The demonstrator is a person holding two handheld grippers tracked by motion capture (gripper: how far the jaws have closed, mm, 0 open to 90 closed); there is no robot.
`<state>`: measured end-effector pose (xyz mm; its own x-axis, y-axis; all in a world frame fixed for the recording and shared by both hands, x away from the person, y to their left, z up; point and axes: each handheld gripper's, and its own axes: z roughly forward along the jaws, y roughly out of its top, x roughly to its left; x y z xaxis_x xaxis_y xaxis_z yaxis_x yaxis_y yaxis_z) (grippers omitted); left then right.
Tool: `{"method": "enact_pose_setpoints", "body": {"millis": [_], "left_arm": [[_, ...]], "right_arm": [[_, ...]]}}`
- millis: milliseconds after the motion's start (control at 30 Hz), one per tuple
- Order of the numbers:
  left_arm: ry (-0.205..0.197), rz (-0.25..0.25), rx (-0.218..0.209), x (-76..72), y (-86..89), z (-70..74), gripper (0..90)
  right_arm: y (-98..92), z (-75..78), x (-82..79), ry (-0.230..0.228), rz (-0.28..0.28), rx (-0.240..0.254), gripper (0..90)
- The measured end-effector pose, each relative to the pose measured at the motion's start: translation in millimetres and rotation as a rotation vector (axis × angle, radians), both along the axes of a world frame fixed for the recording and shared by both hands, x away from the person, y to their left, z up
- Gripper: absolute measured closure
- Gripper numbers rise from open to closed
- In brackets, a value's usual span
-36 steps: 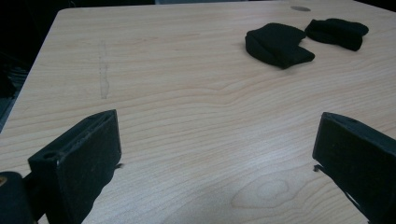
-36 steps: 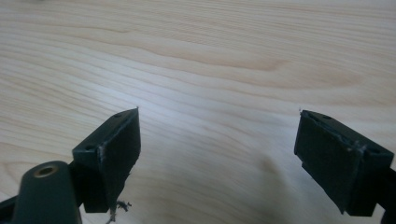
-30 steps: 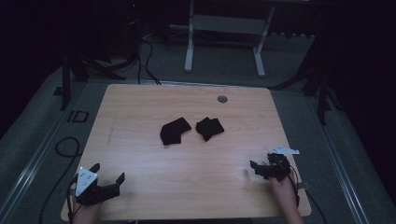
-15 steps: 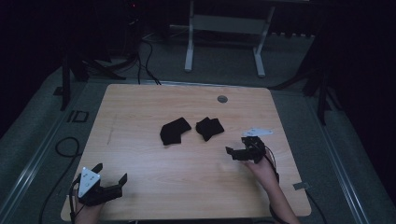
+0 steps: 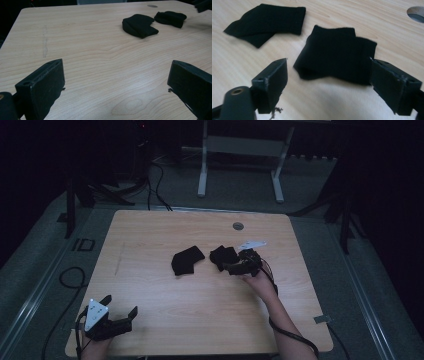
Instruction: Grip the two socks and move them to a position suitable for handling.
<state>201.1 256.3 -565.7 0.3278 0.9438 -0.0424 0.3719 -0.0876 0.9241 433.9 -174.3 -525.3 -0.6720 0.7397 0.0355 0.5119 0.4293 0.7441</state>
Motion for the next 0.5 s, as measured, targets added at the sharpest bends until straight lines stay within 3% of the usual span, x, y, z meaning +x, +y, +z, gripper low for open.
{"method": "enact_pose_setpoints", "body": {"millis": [367,500], "left_arm": [[-0.003,-0.01,-0.014,0.5,0.0,0.4,1.5],[0.0,-0.019,-0.012,0.7,-2.3,0.1,1.5]], "right_arm": [[18.6,-8.4,33.9,-0.013,-0.031,-0.006,18.0],[27.6,-17.0,43.6,0.026,-0.034,-0.024,22.2]]}}
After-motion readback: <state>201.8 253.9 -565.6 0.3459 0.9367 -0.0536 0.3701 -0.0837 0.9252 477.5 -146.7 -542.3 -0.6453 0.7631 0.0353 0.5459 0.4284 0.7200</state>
